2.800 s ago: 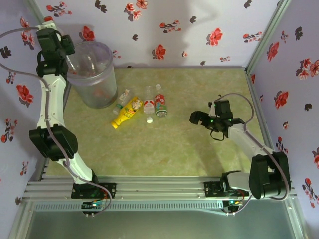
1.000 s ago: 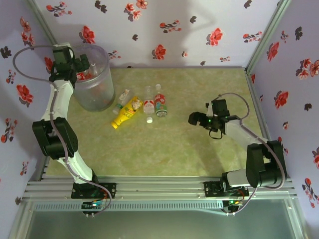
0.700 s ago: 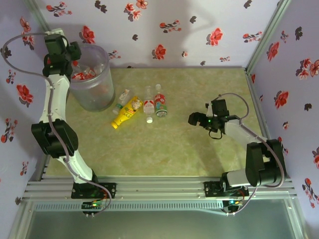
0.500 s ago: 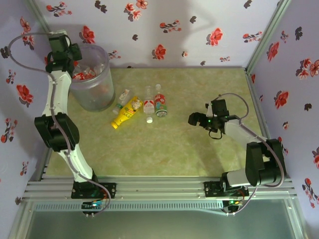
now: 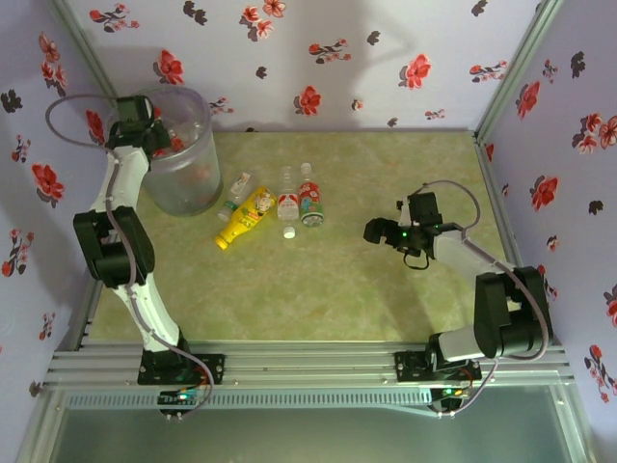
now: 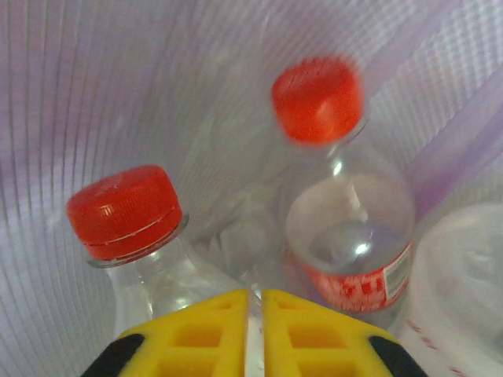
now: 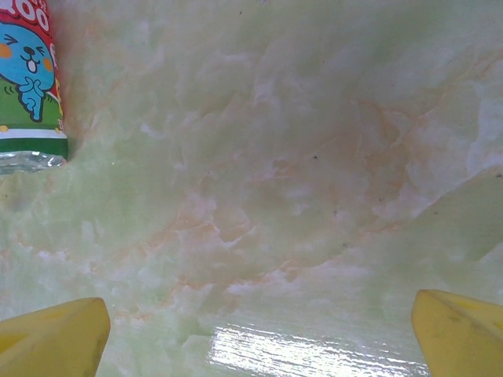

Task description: Put the plastic bottles in the bin

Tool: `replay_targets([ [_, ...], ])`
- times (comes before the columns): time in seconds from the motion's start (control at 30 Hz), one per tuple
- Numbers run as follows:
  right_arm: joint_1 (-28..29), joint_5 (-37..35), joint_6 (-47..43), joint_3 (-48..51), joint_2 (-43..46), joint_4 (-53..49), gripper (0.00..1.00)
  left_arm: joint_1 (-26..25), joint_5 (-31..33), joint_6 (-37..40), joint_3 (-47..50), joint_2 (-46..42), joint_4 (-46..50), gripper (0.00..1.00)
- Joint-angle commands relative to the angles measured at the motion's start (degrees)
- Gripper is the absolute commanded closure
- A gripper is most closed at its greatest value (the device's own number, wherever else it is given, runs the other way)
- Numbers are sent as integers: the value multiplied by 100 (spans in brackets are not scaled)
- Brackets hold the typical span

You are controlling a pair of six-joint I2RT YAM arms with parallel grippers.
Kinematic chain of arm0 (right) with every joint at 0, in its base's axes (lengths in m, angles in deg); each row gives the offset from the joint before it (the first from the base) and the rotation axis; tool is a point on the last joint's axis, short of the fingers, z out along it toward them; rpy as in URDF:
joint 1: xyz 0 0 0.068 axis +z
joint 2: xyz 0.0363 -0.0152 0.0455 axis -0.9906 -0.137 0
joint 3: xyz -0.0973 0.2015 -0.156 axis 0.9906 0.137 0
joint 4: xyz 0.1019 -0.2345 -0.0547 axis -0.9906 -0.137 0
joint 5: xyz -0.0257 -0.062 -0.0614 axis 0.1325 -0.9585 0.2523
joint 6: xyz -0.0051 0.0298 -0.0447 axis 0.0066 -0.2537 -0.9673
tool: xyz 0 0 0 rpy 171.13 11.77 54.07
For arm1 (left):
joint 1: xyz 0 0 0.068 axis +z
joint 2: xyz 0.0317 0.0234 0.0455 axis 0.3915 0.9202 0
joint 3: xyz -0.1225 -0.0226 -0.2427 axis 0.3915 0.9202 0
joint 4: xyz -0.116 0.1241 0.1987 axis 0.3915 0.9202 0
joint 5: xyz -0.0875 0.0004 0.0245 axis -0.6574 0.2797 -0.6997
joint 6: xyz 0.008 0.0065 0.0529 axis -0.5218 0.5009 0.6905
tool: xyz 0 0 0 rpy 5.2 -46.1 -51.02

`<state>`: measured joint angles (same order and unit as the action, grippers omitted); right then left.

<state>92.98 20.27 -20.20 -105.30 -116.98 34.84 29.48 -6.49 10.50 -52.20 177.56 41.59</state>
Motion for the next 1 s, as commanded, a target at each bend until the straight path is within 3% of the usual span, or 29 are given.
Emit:
replay_targets([
  [0.0, 5, 25, -134, -133, -51, 67, 1, 7, -38, -182, 460, -245, -87, 89],
  [0.27, 5, 27, -113, -152, -9, 2, 1, 20, -26, -116, 49, -239, 47, 86],
  [0.37, 4, 55, -53, -167, 17, 1, 1, 15, -43, -73, -342, -228, 185, 64],
  [0.53, 35, 40, 2, -277, 103, -125, 1, -2, -266, -50, -916, -270, 407, 41],
  [0.83, 494, -481, 140, -751, 82, -652, 1, -214, -517, -324, -1029, -968, 539, 14],
  [0.97, 948, -726, 327, -1143, -143, -710, 5, -599, -564, -641, -218, -1760, 307, 6],
])
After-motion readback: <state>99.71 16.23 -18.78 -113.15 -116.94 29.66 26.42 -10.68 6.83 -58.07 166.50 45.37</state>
